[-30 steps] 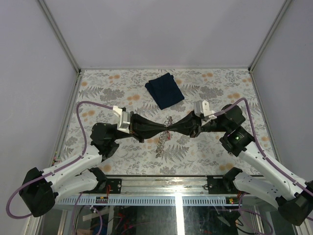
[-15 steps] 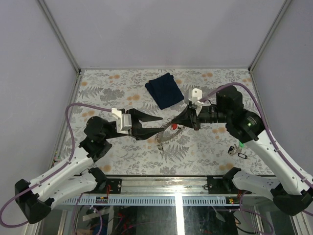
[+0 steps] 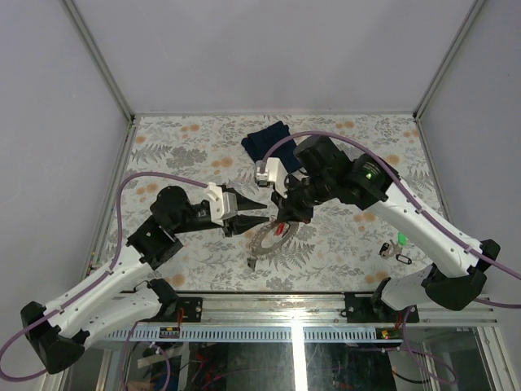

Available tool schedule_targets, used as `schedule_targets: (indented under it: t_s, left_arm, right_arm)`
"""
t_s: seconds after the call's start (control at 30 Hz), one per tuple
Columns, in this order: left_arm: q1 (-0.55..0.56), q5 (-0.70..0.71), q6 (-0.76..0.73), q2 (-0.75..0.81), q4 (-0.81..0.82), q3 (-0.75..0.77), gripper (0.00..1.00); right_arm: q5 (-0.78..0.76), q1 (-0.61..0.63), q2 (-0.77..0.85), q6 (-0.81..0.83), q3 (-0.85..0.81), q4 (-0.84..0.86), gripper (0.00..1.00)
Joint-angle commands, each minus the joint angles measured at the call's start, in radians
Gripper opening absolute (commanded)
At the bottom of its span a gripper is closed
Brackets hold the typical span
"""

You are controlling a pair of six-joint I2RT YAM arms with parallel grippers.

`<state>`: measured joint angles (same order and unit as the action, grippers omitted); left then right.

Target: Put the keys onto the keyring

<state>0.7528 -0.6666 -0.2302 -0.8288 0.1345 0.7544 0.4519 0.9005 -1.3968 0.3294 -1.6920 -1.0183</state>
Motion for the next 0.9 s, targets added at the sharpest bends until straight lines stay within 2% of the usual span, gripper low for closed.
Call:
schedule_targets:
  t_s: [0.0, 0.33, 0.87]
  left_arm:
    - [0.004, 0.026, -0.083, 0.022, -0.121, 0.052, 0.31]
    - [0.005, -0.01, -0.111, -0.003, -0.136, 0.073, 0.3]
    - [0.008, -0.106, -0.101, -0.048, -0.129, 0.098, 0.24]
  right_arm:
    - [-0.053, 0.011, -0.007, -0.021, -0.078, -0.073, 0.0]
    - [0.026, 0.011, -0.049, -0.03, -0.113, -0.11, 0.0]
    - [0.051, 0.011, -0.072, -0.033, -0.119, -0.11, 0.0]
